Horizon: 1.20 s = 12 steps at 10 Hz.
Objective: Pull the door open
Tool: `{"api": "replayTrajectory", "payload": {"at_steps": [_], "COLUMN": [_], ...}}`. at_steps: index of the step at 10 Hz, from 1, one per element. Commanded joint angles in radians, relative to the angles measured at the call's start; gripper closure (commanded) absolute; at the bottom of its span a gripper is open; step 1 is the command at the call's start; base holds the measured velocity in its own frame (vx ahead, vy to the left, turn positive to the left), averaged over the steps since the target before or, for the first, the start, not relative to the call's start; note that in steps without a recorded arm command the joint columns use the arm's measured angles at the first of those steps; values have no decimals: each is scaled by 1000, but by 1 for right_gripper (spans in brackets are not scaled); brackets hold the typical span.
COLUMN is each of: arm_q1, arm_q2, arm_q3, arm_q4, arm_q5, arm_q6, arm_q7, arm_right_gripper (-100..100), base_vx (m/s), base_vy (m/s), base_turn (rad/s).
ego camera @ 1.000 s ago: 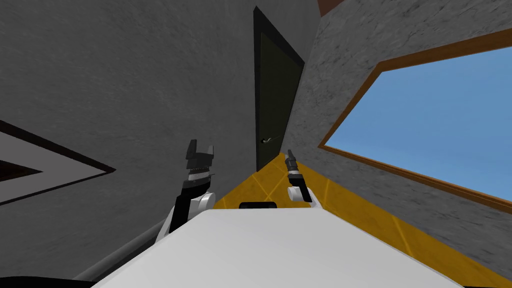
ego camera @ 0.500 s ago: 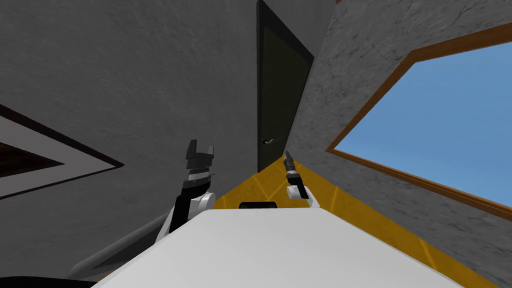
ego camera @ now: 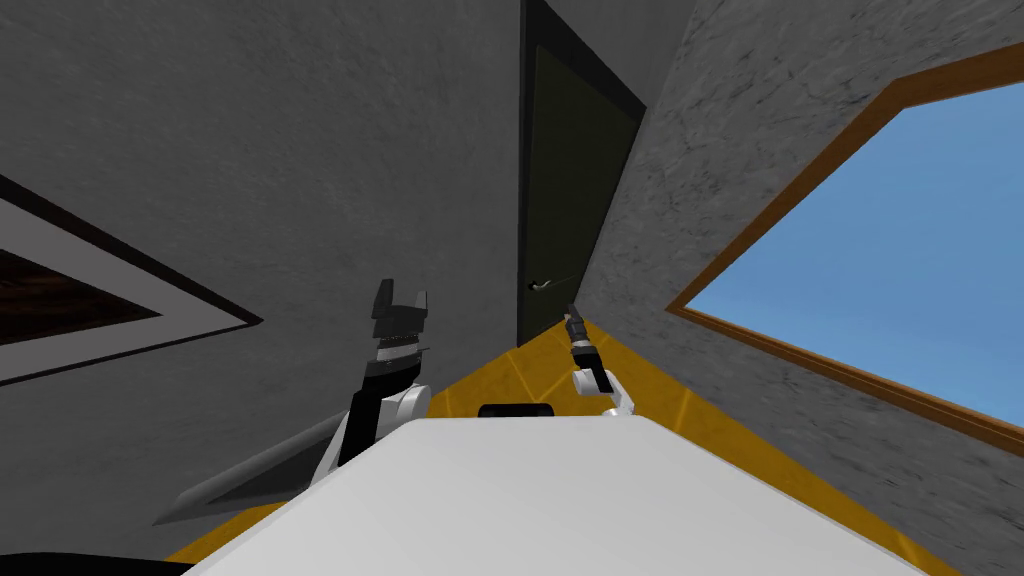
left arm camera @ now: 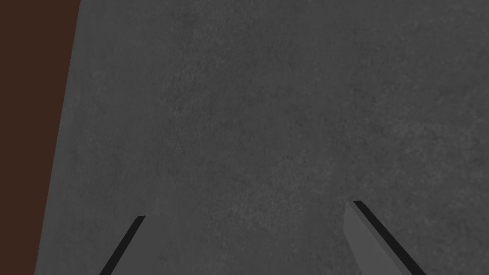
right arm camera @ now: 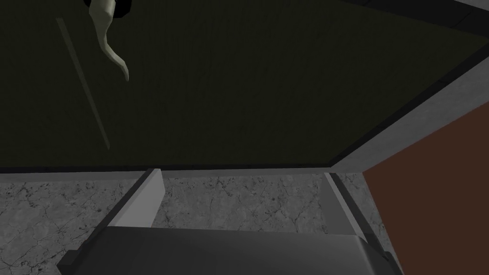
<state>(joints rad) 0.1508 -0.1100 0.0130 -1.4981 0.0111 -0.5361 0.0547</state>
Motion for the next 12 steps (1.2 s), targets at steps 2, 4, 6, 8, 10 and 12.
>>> {"api": "replayTrajectory", "payload": {"at_steps": [2,4,6,8,10,12], "arm_q1": [-40,-59,-97,-115,-153,-171], "arm_q2": [-11,-17,-27,-33,-43,-48], "arm_q3": [-2,-3,-6,-7,-9,-11], "arm_q4": [87,127,199,242,304,355], "arm_q5": [-4,-6,-9,-11,-15,-17], "arm_q6": [-19,-26,-42,-50,-65,-73], "arm_q7": [-13,-19,-32,-38,-50,-56], "arm_right_gripper": [-100,-100,-100,-100,-100,-100], "base_vx": [38,45,33,29,21,28], "base_vy": [-84,-97,-87,-105,-79,-79], "base_turn": [168,146,157,134,165,100]}}
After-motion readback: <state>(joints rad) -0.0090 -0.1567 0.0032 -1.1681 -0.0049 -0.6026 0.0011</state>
